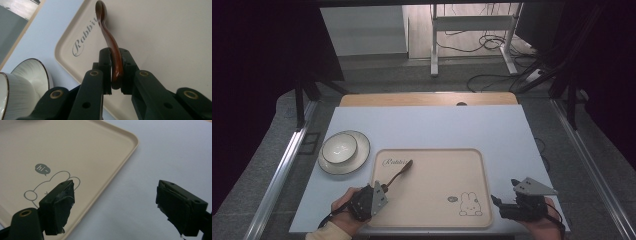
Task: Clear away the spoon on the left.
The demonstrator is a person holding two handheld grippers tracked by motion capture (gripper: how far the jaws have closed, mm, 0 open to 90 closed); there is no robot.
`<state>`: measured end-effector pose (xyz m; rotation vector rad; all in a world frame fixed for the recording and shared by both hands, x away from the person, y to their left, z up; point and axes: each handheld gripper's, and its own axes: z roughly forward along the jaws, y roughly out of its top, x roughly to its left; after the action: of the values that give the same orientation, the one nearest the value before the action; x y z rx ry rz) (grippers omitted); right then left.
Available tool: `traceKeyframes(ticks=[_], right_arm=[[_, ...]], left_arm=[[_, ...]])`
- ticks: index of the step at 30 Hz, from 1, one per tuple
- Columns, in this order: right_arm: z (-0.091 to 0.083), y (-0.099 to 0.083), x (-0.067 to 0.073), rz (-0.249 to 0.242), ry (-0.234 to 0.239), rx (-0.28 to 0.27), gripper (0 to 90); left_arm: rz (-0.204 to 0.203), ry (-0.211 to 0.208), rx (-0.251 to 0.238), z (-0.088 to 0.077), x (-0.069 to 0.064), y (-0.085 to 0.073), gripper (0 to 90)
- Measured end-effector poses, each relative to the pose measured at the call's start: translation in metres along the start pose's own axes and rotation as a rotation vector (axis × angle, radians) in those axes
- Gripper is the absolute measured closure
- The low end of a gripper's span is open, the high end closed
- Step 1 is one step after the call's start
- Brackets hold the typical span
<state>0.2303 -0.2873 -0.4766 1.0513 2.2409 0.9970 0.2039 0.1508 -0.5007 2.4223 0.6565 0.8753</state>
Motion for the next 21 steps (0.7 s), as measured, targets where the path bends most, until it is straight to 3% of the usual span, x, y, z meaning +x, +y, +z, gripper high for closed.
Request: traceKeyframes(ticks=[8, 17, 19, 21], right_arm=[[0.0006, 0.0, 0.0003, -0.001, 0.003, 0.004, 15.5], [0.0006, -0.0001, 0.0003, -0.001, 0.004, 0.005, 15.5], [0.0006, -0.0001, 0.0004, -0.001, 0.004, 0.005, 15.5], [0.0005, 0.0, 0.0005, -0.001, 0.004, 0.005, 15.5]], left_arm=[[0.006, -0.03, 0.028, 0.0043, -0.0028, -0.0013, 80.8], [-0.006, -0.097, 0.055, 0.0079, -0.0038, -0.0026, 74.8], [-0.031, -0.126, 0.052, 0.0085, -0.003, -0.0042, 65.9], [-0.088, -0.159, 0.052, 0.0096, 0.0002, -0.0056, 53.7]])
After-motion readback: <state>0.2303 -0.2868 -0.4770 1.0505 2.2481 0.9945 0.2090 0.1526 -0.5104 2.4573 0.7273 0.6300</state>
